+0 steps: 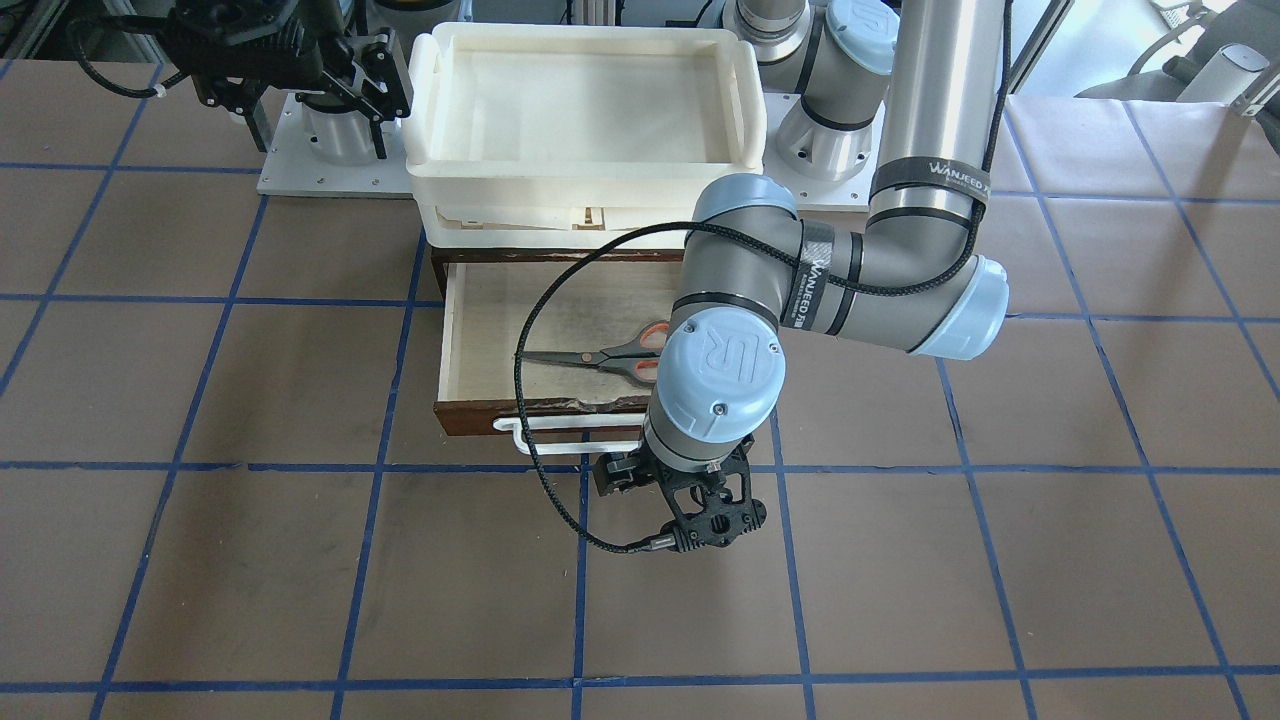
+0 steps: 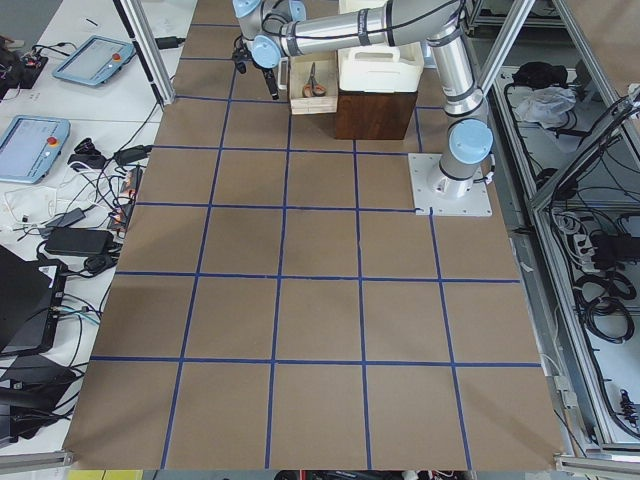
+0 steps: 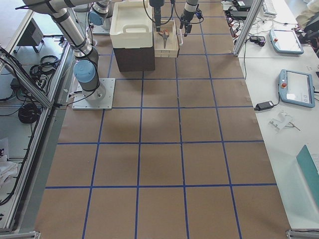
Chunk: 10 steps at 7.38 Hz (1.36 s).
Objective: Put scissors in drawer and close it
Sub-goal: 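Push the drawer closed with the left gripper, moving it toward the tray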
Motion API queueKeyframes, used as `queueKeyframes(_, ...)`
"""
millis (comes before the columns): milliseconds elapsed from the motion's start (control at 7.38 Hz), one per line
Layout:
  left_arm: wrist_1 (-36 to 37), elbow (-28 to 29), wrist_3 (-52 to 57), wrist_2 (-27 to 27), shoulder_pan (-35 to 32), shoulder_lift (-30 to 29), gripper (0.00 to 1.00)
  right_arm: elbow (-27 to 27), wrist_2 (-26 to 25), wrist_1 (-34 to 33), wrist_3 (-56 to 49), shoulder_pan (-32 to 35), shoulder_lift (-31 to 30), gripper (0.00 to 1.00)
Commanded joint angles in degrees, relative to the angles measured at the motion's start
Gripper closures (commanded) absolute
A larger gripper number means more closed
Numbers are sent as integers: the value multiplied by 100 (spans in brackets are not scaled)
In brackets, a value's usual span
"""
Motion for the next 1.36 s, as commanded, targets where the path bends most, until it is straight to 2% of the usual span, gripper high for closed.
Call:
queueKeyframes(0, -20, -11, -122, 30, -67, -40, 0, 0, 0, 0, 0, 0, 0, 0)
queueKeyframes(814, -390, -29, -139, 4, -67, -5, 0, 0, 0, -9, 0, 0, 9, 0)
queueKeyframes(1220, -908, -20, -139, -40, -67, 241, 0, 0, 0, 0, 0, 0, 9, 0)
